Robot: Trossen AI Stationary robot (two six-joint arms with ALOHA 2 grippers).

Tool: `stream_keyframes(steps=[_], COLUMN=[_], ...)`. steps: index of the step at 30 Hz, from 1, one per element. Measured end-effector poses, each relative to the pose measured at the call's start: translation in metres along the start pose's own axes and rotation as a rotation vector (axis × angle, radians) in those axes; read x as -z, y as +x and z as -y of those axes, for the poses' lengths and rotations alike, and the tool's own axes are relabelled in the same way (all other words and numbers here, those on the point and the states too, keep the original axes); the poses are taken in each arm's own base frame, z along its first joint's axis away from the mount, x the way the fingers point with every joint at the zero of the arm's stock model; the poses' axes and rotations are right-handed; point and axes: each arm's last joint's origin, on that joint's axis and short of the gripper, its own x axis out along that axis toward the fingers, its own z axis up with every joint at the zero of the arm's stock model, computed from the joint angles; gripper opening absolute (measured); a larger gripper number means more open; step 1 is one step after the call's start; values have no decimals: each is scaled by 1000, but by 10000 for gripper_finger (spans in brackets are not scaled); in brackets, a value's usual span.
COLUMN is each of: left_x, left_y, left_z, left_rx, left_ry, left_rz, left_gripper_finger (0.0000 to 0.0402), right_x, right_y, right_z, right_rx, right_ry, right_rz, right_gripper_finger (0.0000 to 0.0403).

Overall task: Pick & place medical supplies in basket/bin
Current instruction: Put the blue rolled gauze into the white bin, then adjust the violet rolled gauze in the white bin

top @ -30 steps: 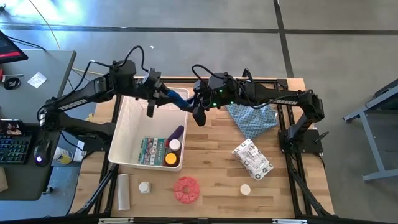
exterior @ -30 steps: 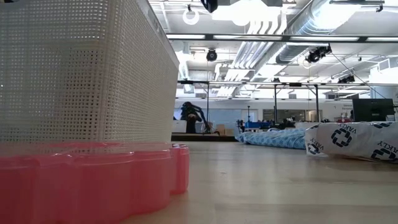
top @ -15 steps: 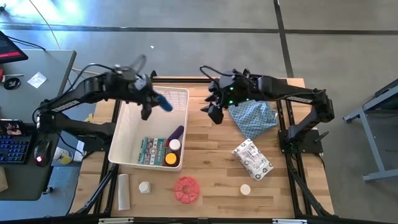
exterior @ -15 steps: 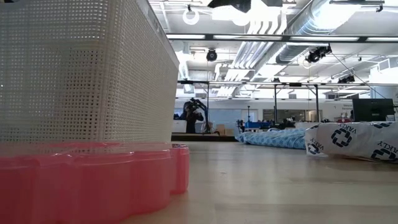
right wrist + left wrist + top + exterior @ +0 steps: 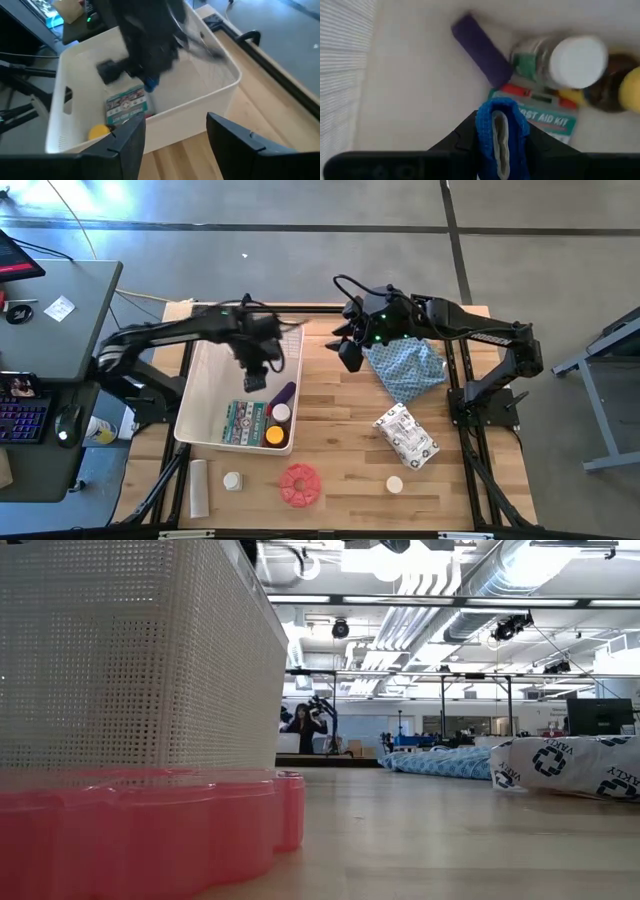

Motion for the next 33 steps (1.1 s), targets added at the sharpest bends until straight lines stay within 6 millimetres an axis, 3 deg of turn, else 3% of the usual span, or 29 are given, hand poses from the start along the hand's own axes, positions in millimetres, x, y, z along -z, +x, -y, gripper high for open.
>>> stream_keyframes(steps=[6,13,17,27,33], left_x=[-24,-32,-32,-31,-25], left_y=[43,53,53,53,52], left_z=[-10,-14,-13,-14,-17], left_rx=[18,0,5,-26,-121], left_ry=[38,60,59,55,51], left_rz=[-116,-98,-100,-109,-190], left_gripper_finger=[122,131,171,317,345], right_x=[1,9,12,8,7], right_y=[0,-1,-1,0,0], right_z=[-2,-2,-5,-7,-7], right_rx=[-71,-98,-94,-60,-61], right_ry=[45,100,95,55,38], right_rz=[-33,-132,-150,-83,-75], right_gripper_finger=[193,192,192,190,184])
